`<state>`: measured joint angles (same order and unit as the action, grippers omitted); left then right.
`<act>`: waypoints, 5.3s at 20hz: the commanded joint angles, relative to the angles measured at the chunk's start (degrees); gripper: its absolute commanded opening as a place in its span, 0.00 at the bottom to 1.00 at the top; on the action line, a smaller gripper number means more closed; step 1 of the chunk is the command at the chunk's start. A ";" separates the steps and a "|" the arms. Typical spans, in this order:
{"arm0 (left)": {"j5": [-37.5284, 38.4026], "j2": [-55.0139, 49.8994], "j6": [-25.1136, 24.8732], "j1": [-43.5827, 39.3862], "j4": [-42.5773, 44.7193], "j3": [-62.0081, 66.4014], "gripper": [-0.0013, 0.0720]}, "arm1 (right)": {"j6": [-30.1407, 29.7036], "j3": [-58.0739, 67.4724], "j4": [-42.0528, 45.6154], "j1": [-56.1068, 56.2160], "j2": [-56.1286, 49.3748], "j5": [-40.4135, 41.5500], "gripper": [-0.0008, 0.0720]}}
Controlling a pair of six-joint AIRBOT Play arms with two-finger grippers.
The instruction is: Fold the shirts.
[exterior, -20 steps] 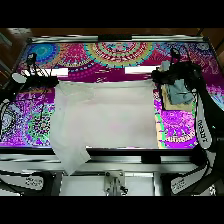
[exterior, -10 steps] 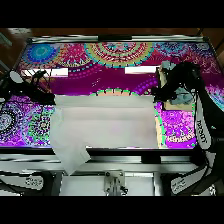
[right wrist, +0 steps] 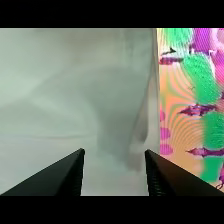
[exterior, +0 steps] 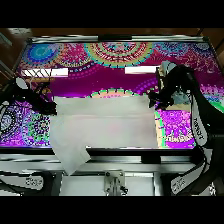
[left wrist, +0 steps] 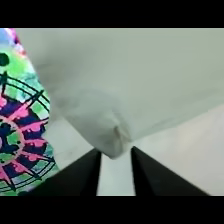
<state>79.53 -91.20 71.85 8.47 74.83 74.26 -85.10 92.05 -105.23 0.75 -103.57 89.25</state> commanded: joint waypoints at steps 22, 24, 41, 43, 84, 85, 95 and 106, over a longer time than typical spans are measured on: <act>-5.57 32.28 -4.07 14.86 -8.57 -49.44 0.70 | -10.32 -34.27 5.14 -15.65 29.86 -6.29 0.71; -7.23 30.29 -4.11 13.42 -10.12 -49.46 0.66 | -10.23 -34.27 5.05 -15.65 29.86 -6.10 0.71; -4.57 29.42 -6.95 10.67 -12.90 -42.88 0.06 | -10.84 -52.98 -10.34 -9.09 29.75 -16.09 0.89; -4.52 29.42 -6.95 10.69 -13.49 -41.99 0.06 | -10.47 -53.86 -10.56 -9.09 29.33 -15.89 0.89; -0.90 -3.21 -4.31 6.43 -27.78 6.71 0.79 | -7.98 -19.87 -15.52 -8.22 7.19 -26.08 0.83; -0.11 -2.93 -4.83 6.05 -27.78 6.71 0.79 | -8.31 -19.87 -16.41 -7.50 6.25 -27.12 0.83; -2.34 -0.68 -6.62 -3.10 -27.96 7.91 0.61 | -10.62 -19.85 -17.07 -1.64 7.72 -29.75 0.12; -22.71 -2.21 -1.68 -31.26 -35.45 3.26 0.06 | -5.09 -19.85 -17.40 -1.60 40.50 -17.99 0.12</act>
<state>64.34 -92.73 68.51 -15.64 43.07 78.54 -93.27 72.16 -122.48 -0.84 -70.37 67.51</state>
